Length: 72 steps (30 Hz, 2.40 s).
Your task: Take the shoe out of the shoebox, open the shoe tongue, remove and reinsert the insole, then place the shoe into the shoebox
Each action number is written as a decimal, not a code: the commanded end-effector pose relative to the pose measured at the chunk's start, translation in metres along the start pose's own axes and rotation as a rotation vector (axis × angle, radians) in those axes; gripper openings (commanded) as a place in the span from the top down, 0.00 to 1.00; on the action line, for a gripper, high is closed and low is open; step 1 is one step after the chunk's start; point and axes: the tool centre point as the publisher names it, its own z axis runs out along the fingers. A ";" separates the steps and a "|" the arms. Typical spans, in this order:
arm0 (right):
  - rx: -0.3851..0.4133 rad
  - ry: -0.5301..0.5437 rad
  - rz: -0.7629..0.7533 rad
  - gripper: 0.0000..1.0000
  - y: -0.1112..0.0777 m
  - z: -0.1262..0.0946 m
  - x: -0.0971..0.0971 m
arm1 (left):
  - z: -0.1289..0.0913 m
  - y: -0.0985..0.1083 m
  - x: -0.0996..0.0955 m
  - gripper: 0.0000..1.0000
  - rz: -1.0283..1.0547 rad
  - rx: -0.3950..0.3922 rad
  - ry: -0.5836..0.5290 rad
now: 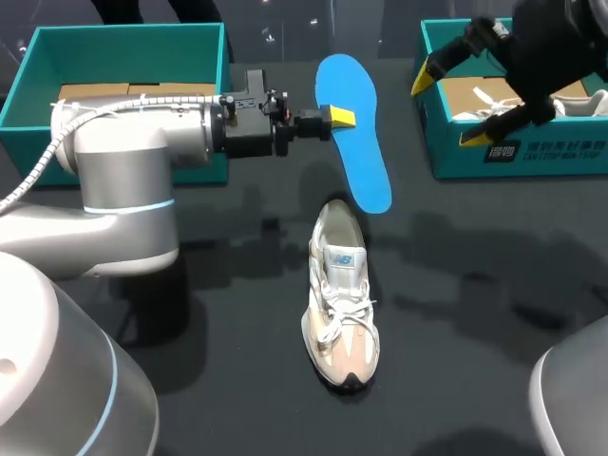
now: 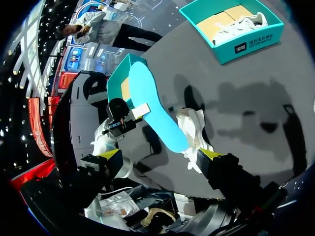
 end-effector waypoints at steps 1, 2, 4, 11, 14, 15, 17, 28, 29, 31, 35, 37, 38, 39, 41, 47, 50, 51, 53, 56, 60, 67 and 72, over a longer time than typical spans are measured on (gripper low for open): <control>0.027 0.367 -0.011 0.00 0.004 0.013 -0.006 | -0.004 -0.001 0.006 1.00 0.039 0.006 0.005; 0.032 0.390 -0.017 0.00 0.005 0.016 -0.006 | -0.004 -0.001 0.007 1.00 0.050 0.007 0.007; 0.052 0.415 -0.027 0.00 0.008 0.021 -0.007 | -0.005 -0.003 0.008 1.00 0.071 0.004 0.012; 0.059 0.500 -0.044 0.00 0.012 0.028 -0.008 | -0.007 -0.007 0.014 1.00 0.146 0.003 0.027; 0.055 0.529 -0.050 0.00 0.013 0.028 -0.008 | -0.010 -0.007 0.017 1.00 0.193 0.006 0.045; 0.054 0.543 -0.052 0.00 0.013 0.029 -0.009 | -0.011 -0.007 0.018 1.00 0.213 0.005 0.051; 0.063 0.560 -0.055 0.00 0.013 0.030 -0.010 | -0.013 -0.007 0.021 1.00 0.261 0.007 0.062; 0.138 0.698 -0.100 0.00 0.017 0.043 -0.014 | -0.027 -0.014 0.029 1.00 0.479 0.009 0.081; 0.137 0.698 -0.100 0.00 0.017 0.043 -0.014 | -0.029 -0.014 0.030 1.00 0.517 0.012 0.086; 0.142 0.704 -0.101 0.00 0.018 0.044 -0.014 | -0.033 -0.015 0.032 1.00 0.566 0.006 0.092; 0.140 0.725 -0.103 0.00 0.021 0.044 -0.015 | -0.038 -0.017 0.037 1.00 0.688 -0.004 0.137; 0.142 0.741 -0.100 0.00 0.022 0.045 -0.015 | -0.040 -0.018 0.039 1.00 0.767 0.001 0.146; 0.142 0.746 -0.098 0.00 0.023 0.045 -0.015 | -0.040 -0.018 0.040 1.00 0.805 0.004 0.147; 0.142 0.744 -0.084 0.00 0.024 0.046 -0.015 | -0.041 -0.018 0.041 1.00 0.843 0.014 0.140; 0.142 0.744 -0.084 0.00 0.024 0.046 -0.015 | -0.038 -0.019 0.040 1.00 0.920 0.030 0.115; 0.142 0.744 -0.084 0.00 0.024 0.046 -0.015 | -0.036 -0.020 0.039 1.00 1.066 0.054 0.082; 0.142 0.744 -0.084 0.00 0.024 0.046 -0.015 | -0.036 -0.020 0.039 1.00 1.066 0.054 0.082; 0.142 0.744 -0.084 0.00 0.024 0.046 -0.015 | -0.036 -0.020 0.039 1.00 1.066 0.054 0.082; 0.142 0.744 -0.084 0.00 0.024 0.046 -0.015 | -0.036 -0.020 0.039 1.00 1.066 0.054 0.082; 0.142 0.744 -0.084 0.00 0.024 0.046 -0.015 | -0.036 -0.020 0.039 1.00 1.066 0.054 0.082; 0.142 0.744 -0.084 0.00 0.024 0.046 -0.015 | -0.038 -0.012 0.039 1.00 1.277 0.053 0.040; 0.142 0.744 -0.084 0.00 0.024 0.046 -0.015 | -0.047 -0.007 0.049 1.00 1.764 0.005 0.074; 0.142 0.744 -0.084 0.00 0.024 0.046 -0.015 | -0.052 -0.004 0.048 1.00 2.133 -0.035 -0.002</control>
